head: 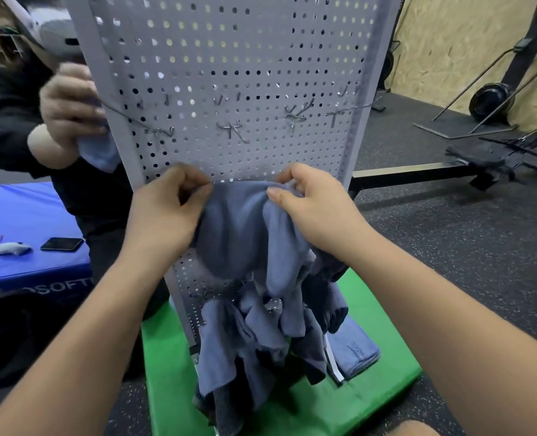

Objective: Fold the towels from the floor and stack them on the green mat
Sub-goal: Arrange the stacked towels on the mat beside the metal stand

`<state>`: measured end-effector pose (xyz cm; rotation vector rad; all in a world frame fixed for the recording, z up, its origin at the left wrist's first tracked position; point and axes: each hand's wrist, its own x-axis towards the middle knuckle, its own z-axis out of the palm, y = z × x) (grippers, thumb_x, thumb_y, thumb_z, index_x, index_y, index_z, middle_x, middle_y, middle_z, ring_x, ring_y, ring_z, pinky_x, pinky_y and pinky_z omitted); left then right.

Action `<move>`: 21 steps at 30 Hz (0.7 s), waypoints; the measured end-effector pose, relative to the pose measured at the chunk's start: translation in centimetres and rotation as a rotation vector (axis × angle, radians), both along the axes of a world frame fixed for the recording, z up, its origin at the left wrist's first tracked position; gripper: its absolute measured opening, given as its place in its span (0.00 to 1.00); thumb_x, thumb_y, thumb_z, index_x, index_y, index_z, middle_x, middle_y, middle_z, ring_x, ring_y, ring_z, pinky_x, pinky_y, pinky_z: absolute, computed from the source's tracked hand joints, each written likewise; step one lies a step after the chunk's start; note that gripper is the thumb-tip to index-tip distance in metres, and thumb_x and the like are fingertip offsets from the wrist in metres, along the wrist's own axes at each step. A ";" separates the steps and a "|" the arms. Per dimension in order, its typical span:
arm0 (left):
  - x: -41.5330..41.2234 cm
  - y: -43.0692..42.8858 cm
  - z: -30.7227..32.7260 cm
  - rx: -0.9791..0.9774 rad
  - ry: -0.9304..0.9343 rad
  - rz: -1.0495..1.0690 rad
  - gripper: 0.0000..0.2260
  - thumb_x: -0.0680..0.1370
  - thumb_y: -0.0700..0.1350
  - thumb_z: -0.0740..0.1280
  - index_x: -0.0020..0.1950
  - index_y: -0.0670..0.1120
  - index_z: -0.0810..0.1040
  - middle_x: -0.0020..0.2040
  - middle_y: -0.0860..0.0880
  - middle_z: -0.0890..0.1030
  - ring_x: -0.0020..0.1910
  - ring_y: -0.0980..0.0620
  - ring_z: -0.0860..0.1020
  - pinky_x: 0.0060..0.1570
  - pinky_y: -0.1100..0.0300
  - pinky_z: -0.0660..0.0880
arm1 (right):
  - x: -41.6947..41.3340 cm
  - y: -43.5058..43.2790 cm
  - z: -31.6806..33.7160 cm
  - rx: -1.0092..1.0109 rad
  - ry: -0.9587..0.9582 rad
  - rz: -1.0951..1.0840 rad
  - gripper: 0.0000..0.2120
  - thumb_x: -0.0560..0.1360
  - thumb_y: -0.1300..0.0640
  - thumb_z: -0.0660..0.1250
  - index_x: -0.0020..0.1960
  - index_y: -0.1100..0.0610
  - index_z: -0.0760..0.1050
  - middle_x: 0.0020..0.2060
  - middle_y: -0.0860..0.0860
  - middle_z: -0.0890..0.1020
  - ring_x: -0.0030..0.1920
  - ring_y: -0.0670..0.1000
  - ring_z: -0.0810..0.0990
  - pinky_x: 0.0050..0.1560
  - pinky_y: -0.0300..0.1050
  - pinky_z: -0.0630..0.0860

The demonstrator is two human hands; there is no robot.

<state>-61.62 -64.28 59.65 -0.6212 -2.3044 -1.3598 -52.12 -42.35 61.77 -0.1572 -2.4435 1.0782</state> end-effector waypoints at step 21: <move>1.4 0.9 -2.2 -0.334 -0.128 -0.087 0.11 0.82 0.39 0.65 0.51 0.52 0.84 0.44 0.54 0.85 0.42 0.59 0.79 0.46 0.70 0.74 | -1.6 -4.9 -5.7 0.246 -0.157 0.129 0.10 0.79 0.67 0.60 0.59 0.61 0.74 0.41 0.55 0.79 0.45 0.59 0.77 0.47 0.53 0.73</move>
